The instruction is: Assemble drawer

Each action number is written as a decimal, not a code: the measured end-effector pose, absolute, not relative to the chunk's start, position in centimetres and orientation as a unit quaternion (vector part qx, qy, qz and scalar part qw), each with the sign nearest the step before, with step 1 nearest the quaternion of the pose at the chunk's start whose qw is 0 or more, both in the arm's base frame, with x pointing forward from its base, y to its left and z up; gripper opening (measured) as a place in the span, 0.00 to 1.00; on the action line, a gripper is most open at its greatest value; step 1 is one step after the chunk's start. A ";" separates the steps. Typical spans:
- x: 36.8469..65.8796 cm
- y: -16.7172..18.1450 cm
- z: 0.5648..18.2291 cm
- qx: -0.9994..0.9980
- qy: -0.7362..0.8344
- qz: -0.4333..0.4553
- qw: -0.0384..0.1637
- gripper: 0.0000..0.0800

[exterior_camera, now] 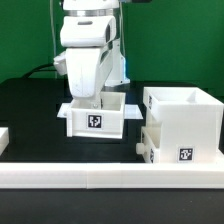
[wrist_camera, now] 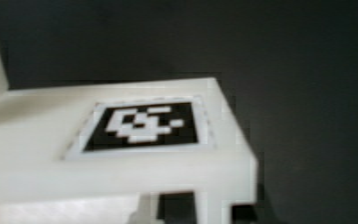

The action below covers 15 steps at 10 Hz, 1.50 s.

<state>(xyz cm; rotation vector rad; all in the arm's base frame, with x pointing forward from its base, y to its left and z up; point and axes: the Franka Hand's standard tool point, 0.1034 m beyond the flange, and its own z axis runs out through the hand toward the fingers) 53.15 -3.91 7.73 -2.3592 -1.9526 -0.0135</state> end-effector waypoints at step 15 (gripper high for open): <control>54.4 -1.3 5.9 -0.715 -0.698 -0.015 0.039 0.05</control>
Offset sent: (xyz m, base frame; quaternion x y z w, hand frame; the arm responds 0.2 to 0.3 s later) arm 0.0223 0.0140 -0.0051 -0.0054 0.0169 -0.0963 0.9952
